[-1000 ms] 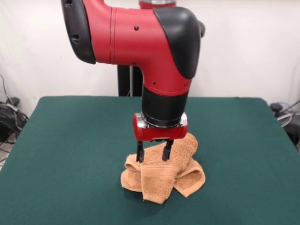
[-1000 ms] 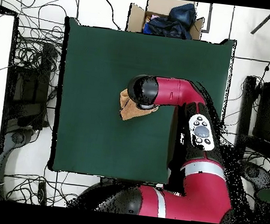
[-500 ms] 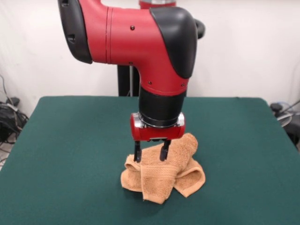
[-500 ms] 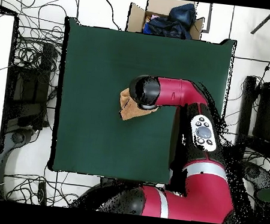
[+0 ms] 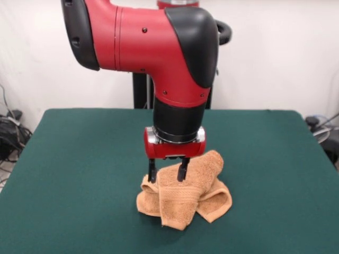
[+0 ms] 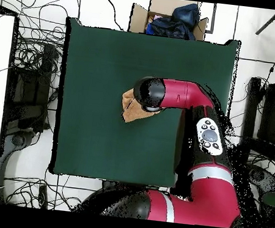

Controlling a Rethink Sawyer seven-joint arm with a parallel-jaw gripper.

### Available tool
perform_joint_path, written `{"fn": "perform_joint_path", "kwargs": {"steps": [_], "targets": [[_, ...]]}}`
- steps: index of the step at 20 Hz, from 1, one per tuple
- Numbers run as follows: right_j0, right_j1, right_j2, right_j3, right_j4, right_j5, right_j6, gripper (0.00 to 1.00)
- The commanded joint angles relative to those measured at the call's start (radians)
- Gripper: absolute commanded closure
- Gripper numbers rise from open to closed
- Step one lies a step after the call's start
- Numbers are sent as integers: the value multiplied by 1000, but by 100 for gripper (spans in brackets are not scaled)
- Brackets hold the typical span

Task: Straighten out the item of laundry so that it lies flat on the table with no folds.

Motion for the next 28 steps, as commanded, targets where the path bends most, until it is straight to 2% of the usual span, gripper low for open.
{"fn": "perform_joint_path", "kwargs": {"steps": [1, 6, 12, 17, 28], "targets": [[-24, -7, 88, 43, 12, 33, -52, 0], [38, 67, 47, -21, -23, 2, 17, 0], [53, 73, 39, -30, -18, 20, 23, 0], [102, 106, 8, -66, -23, 21, 71, 0], [87, 92, 13, -42, -7, 8, 47, 0]]}}
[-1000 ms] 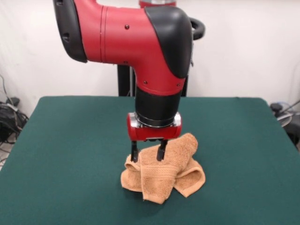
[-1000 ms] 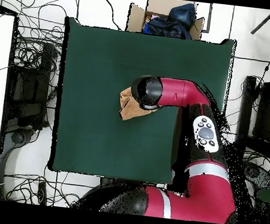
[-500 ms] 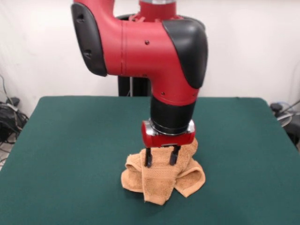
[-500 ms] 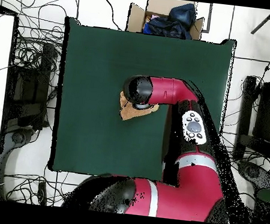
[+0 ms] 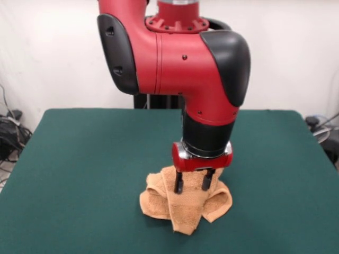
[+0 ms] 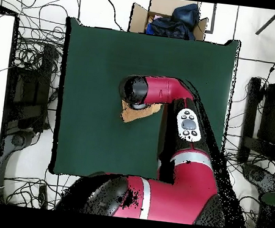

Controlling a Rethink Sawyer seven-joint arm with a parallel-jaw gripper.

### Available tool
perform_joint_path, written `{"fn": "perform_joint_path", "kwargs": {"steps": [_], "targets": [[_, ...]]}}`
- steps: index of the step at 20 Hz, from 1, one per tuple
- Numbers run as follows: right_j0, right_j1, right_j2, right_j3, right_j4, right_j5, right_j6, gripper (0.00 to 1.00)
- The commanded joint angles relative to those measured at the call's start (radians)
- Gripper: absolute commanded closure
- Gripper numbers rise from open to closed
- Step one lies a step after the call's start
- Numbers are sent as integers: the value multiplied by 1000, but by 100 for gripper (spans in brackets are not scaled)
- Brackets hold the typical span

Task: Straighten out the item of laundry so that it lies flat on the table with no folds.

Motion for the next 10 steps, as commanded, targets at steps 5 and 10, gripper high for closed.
{"fn": "perform_joint_path", "kwargs": {"steps": [5, 10], "targets": [[-23, 5, 42, 40, -10, -41, 23, 0], [-39, -4, 56, 62, -9, -60, 15, 0]]}}
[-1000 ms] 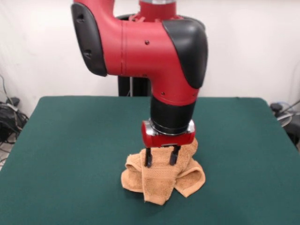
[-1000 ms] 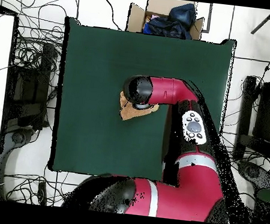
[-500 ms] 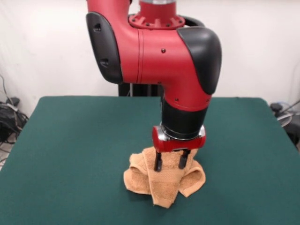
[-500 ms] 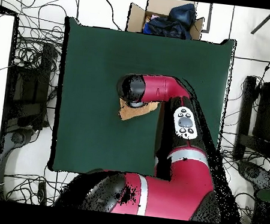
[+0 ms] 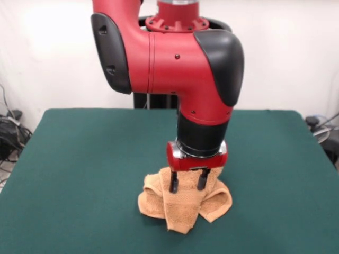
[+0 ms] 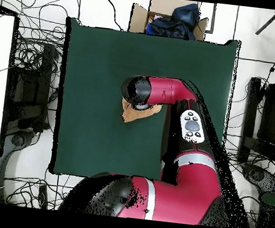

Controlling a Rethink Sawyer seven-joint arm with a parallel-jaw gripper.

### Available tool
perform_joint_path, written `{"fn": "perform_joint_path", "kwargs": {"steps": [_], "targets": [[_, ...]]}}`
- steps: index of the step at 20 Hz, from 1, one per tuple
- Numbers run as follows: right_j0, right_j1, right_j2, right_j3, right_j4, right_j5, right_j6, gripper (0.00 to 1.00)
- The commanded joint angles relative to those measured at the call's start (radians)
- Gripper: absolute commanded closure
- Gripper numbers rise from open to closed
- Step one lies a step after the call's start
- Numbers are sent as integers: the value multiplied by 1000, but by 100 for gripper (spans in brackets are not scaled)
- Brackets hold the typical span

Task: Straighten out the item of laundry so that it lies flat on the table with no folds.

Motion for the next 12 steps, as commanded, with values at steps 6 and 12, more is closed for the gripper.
{"fn": "perform_joint_path", "kwargs": {"steps": [6, 12], "targets": [[-22, 4, 61, 52, -10, -68, 20, 0], [-31, 5, 77, 46, 6, -66, 12, 0]]}}
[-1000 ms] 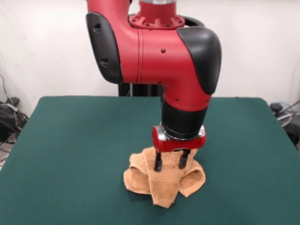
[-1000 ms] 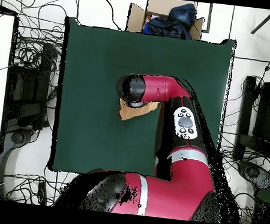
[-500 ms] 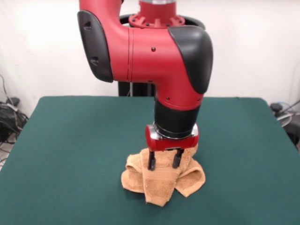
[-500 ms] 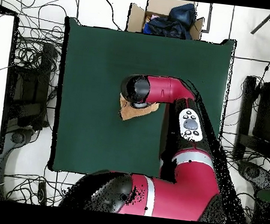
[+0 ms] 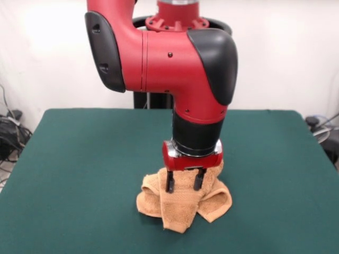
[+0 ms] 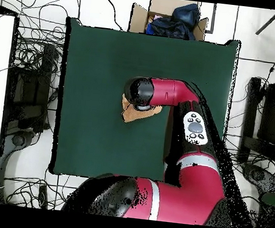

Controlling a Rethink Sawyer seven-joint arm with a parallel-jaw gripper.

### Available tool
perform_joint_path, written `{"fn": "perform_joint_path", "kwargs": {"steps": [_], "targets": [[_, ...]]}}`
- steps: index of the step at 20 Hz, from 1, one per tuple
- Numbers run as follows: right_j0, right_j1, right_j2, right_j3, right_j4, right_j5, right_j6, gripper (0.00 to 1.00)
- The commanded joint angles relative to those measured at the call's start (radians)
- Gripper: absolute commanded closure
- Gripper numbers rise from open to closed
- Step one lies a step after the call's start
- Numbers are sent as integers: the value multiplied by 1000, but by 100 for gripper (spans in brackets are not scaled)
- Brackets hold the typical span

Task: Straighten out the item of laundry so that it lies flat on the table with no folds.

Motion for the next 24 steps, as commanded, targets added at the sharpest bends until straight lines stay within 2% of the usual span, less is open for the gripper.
{"fn": "perform_joint_path", "kwargs": {"steps": [1, 8, 16, 24], "targets": [[-18, 9, 75, 29, 7, -32, 7, 0], [-11, 19, 71, 3, 11, 0, 4, 0], [-24, 8, 78, 22, 13, -1, -7, 0], [-15, 38, 64, 42, -16, -88, 27, 0]]}}
